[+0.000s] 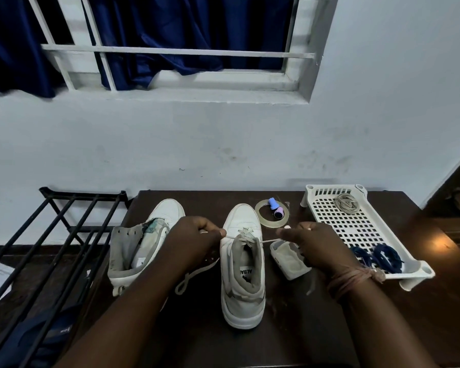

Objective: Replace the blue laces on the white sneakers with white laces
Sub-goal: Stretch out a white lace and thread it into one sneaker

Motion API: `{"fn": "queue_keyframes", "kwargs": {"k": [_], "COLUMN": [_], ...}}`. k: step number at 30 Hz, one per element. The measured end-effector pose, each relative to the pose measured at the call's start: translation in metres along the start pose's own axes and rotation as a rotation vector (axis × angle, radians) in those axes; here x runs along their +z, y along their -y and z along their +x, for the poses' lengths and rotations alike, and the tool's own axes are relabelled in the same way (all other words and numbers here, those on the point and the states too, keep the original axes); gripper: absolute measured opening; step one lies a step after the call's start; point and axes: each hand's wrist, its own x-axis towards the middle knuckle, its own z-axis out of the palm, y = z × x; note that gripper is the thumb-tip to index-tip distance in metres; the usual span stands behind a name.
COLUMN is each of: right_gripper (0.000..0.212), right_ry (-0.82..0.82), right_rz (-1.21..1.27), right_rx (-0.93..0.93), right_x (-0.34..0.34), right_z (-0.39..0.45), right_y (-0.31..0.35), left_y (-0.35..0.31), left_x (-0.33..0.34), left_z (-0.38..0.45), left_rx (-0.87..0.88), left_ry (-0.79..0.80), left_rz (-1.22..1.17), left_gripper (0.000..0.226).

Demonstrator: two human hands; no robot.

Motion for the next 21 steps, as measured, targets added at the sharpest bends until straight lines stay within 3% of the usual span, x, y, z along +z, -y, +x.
{"fn": "queue_keyframes", "kwargs": {"k": [11,18,21], "right_gripper": [0.060,0.060,0.052], "right_ry": [-0.218,-0.236,-0.105], "right_rz": [-0.106,-0.197,-0.062], "right_rx": [-0.096,-0.151,-0.075], "right_x": [-0.012,-0.008,-0.007], "right_z": [0.007,0.002,-0.013], "right_y": [-0.013,-0.015,-0.005], "left_y": [0.002,0.003,-0.001], "left_x": [-0.002,0.011,0.007], "left_z": [0.006,0.001,-0.005], "left_rx": [0.059,0.086,0.017], "left_ry": [-0.190,-0.276,-0.211], "left_rz": [0.372,0.391,0.178], "left_gripper": [0.026,0.019,0.021]}}
